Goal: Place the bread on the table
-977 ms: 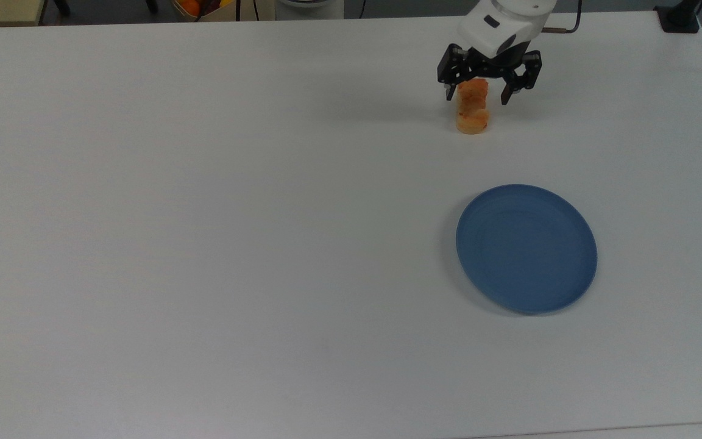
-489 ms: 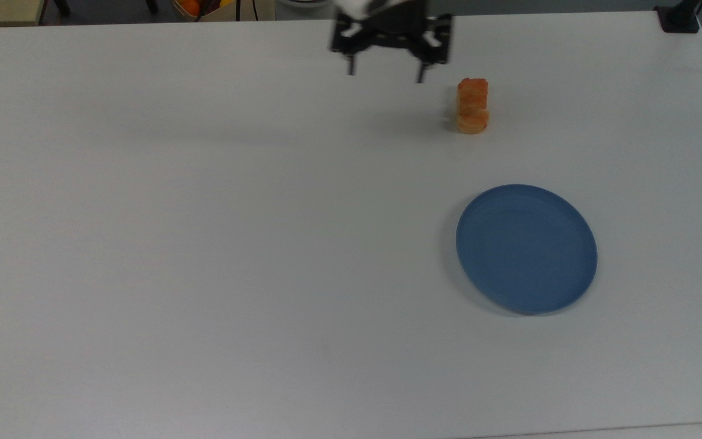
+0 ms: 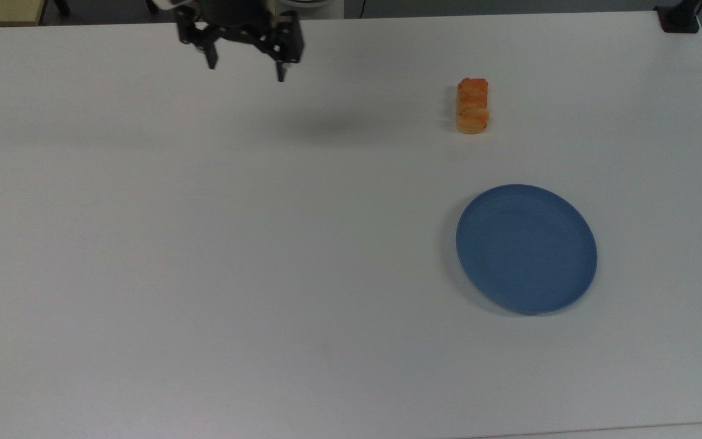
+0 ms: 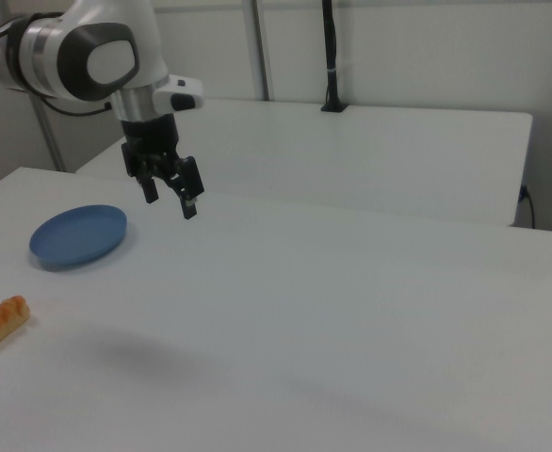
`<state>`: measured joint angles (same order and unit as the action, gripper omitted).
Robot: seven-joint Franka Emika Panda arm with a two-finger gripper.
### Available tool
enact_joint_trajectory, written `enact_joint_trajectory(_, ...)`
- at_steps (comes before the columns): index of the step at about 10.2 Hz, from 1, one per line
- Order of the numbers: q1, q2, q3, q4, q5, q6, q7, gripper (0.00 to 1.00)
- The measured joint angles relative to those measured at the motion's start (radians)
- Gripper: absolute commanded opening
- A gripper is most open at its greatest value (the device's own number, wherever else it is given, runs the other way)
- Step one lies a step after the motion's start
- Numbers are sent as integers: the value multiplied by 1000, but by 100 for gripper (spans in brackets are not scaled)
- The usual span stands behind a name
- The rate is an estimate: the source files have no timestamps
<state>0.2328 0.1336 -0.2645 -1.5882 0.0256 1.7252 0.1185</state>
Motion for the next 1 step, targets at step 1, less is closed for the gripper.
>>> enact_joint_trajectory(1, -2, -4, -26, 2, 6, 0, -6, 100)
